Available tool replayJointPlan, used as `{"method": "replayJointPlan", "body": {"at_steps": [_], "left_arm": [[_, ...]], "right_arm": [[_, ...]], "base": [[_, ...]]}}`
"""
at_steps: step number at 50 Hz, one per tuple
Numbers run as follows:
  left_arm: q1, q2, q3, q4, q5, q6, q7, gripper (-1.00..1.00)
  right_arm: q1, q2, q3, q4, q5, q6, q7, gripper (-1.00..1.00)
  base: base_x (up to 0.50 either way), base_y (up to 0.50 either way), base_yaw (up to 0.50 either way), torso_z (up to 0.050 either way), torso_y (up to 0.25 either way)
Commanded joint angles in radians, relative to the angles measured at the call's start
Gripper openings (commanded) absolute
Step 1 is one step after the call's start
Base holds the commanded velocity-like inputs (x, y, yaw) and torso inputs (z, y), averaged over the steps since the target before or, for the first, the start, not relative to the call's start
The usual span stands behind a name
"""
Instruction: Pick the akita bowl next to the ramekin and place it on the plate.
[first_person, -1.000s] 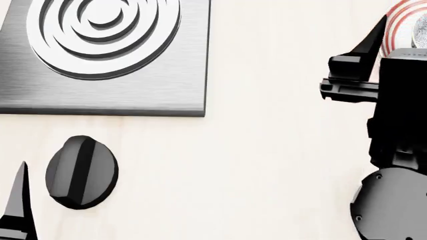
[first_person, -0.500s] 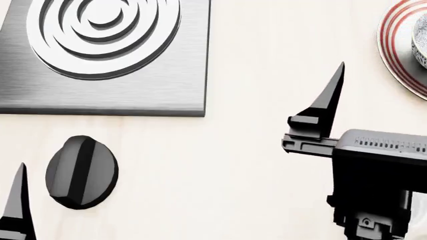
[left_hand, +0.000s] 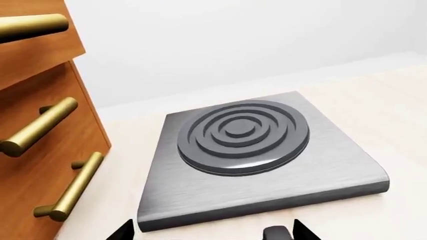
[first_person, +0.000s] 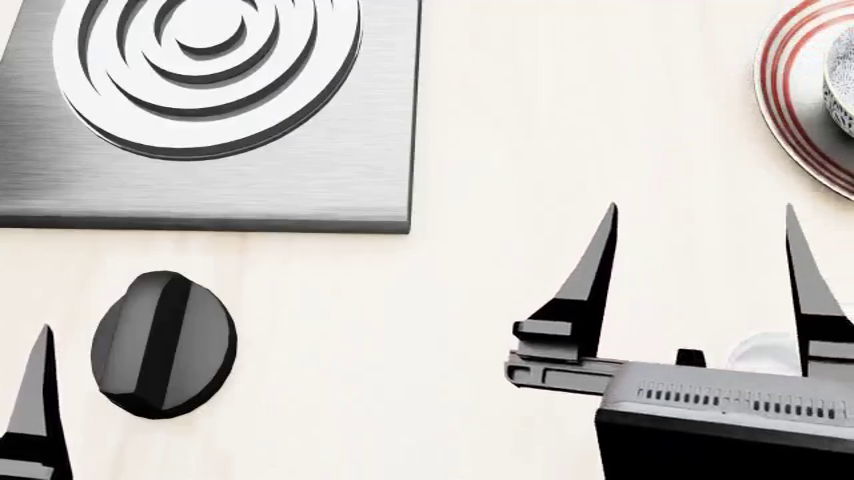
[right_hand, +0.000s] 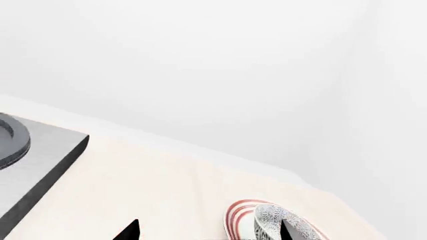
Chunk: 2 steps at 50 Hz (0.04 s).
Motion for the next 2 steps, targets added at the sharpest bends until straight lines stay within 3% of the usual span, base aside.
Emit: {"method": "replayJointPlan", "body": {"at_steps": [1, 2], "left_arm": [[-0.004, 0.003, 0.002, -0.003, 0.001, -0.002, 0.003, 1.0], [-0.002, 0.002, 0.003, -0.004, 0.002, 0.001, 0.004, 1.0]], "right_arm": [[-0.077, -0.006, 0.06, -0.016, -0.052, 0.026, -0.002, 1.0], [-0.083, -0.007, 0.063, -0.017, -0.057, 0.032, -0.001, 1.0]], "base": [[0.0, 0.0, 0.0, 0.0, 0.0], [0.0, 0.0, 0.0, 0.0, 0.0]]}}
